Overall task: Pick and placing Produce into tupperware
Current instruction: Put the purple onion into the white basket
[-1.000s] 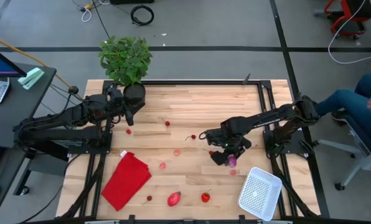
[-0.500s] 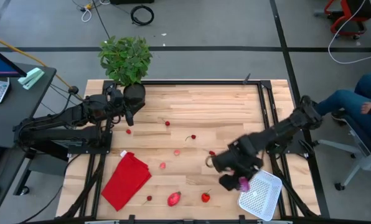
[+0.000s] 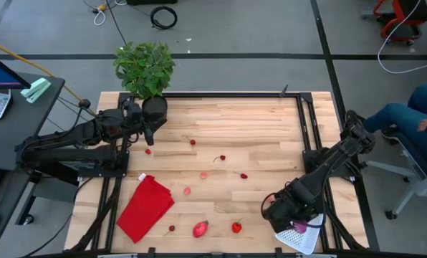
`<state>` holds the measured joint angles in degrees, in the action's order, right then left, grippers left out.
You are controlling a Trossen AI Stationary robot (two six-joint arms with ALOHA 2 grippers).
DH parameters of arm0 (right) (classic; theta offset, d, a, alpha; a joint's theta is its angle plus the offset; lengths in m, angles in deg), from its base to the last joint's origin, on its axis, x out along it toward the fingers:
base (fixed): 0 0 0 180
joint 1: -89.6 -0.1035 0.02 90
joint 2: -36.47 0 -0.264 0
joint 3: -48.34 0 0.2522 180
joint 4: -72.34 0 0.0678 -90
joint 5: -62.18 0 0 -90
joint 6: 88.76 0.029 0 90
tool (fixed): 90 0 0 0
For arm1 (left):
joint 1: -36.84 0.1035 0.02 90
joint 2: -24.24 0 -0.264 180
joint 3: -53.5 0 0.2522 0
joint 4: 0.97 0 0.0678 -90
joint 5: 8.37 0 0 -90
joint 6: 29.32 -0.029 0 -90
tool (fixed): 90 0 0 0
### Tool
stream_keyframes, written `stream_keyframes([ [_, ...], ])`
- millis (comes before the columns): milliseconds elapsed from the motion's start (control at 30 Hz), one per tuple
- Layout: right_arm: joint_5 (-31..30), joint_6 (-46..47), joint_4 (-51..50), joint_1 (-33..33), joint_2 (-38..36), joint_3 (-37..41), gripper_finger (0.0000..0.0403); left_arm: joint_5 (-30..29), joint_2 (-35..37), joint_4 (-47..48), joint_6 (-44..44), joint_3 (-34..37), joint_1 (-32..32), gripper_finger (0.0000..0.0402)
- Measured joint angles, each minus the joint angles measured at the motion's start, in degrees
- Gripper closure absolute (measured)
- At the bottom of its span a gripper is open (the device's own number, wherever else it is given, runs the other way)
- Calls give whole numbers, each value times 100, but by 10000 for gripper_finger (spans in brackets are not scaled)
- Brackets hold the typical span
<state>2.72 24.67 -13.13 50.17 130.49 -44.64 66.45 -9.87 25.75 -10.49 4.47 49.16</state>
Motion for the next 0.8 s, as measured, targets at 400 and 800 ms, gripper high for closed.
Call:
stream_keyframes([
  [400,-294,475,1033,-57,2,842,129,0,-2,557,5,2,-1,258],
  [800,30,373,3367,-62,2,2775,128,2,0,571,211,2,-1,253],
])
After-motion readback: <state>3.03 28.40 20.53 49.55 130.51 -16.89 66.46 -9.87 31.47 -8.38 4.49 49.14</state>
